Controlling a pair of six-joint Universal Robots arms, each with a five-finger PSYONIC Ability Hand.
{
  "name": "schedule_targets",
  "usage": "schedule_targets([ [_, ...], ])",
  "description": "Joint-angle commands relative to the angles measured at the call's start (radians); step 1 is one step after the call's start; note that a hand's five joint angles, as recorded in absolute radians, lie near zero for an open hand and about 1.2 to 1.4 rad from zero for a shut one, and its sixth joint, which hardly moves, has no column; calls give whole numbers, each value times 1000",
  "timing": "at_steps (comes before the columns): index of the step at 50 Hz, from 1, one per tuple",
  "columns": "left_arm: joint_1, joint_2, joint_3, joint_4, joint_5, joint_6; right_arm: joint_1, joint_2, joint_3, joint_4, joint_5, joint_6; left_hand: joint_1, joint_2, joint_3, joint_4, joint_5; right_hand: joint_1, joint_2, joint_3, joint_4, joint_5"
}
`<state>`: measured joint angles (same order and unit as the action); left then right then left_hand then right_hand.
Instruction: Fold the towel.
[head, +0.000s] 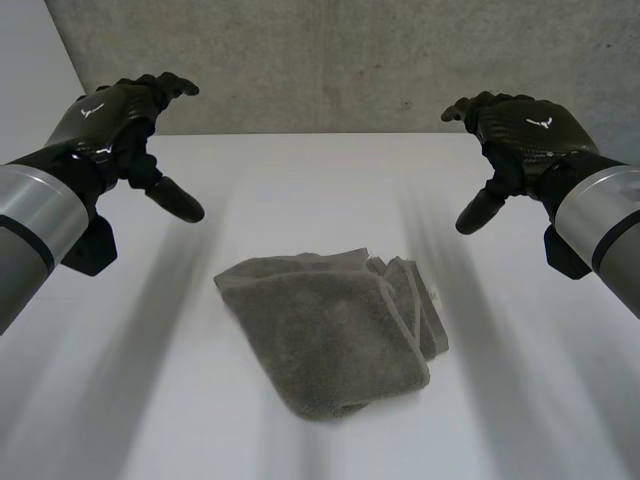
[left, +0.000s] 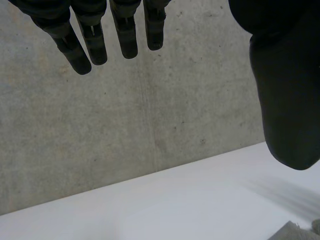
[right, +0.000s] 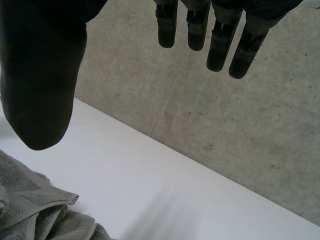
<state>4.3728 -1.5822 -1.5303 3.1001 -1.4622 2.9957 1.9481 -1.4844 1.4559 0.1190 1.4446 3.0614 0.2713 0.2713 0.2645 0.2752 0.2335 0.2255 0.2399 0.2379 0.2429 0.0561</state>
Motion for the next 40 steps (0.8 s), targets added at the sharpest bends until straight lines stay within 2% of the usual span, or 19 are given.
schedule_targets([
  [1,-32,-34,32,41,-37,-26,6,12,15,-35,-2,6,-13,-13,-11,-14,-1,-17,-21,-20,-22,-18],
  [2,-111,-116,113,125,-130,-89,20,39,52,-122,-7,17,-69,-70,-63,-73,-206,-51,-65,-63,-68,-56],
  [3,-46,-47,46,52,-53,-36,8,16,22,-51,-3,7,-17,-17,-15,-19,-3,-20,-26,-25,-27,-22],
  [4,-111,-116,113,124,-130,-89,20,39,52,-122,-7,17,-69,-70,-63,-73,-206,-51,-65,-63,-68,-56],
  [5,-49,-51,49,56,-56,-39,9,17,23,-54,-3,8,-18,-18,-15,-20,-3,-21,-26,-26,-28,-23],
  [7,-51,-53,54,46,-60,-40,9,18,23,-55,-3,6,-18,-18,-15,-20,-3,-21,-26,-26,-28,-23],
  [8,-111,-116,128,68,-132,-87,20,39,52,-124,-6,10,-75,-75,-69,-79,-212,-51,-65,-63,-68,-56],
  [9,-57,-60,64,41,-67,-45,10,20,27,-63,-3,6,-22,-22,-19,-24,-6,-22,-28,-28,-30,-25],
  [10,-111,-116,128,68,-132,-87,20,39,52,-124,-6,10,-75,-75,-69,-79,-212,-51,-65,-63,-68,-56],
  [11,-66,-69,74,48,-77,-52,12,23,31,-73,-4,7,-24,-24,-21,-26,-6,-24,-31,-30,-33,-27],
  [12,-111,-116,136,45,-133,-80,22,36,52,-124,-6,7,-81,-81,-74,-85,-218,-51,-65,-63,-68,-56],
  [13,-66,-69,77,38,-78,-48,13,22,31,-73,-4,5,-26,-26,-23,-28,-9,-23,-30,-29,-31,-26],
  [14,-111,-116,136,45,-133,-80,22,36,52,-124,-6,7,-81,-81,-74,-85,-218,-51,-65,-63,-68,-56],
  [15,-73,-76,85,42,-86,-54,14,24,34,-81,-4,6,-29,-29,-25,-31,-10,-25,-32,-31,-34,-28],
  [16,-111,-116,139,26,-135,-70,22,36,54,-124,-4,2,-81,-81,-74,-85,-218,-51,-65,-63,-68,-56],
  [17,-111,-116,139,26,-135,-70,22,36,54,-124,-4,2,-57,-58,-51,-61,-20,-51,-65,-63,-68,-56],
  [18,-111,-116,137,17,-136,-57,22,36,58,-124,-6,-3,-87,-87,-80,-91,-224,-51,-65,-63,-68,-56],
  [34,-102,-136,104,18,-124,-11,17,29,55,-119,-7,-21,-90,-90,-83,-94,-227,-51,-65,-63,-68,-56],
  [40,-127,-180,113,64,-106,-6,-14,29,64,-88,-20,-182,-87,-87,-80,-91,-224,-51,-65,-63,-68,-56],
])
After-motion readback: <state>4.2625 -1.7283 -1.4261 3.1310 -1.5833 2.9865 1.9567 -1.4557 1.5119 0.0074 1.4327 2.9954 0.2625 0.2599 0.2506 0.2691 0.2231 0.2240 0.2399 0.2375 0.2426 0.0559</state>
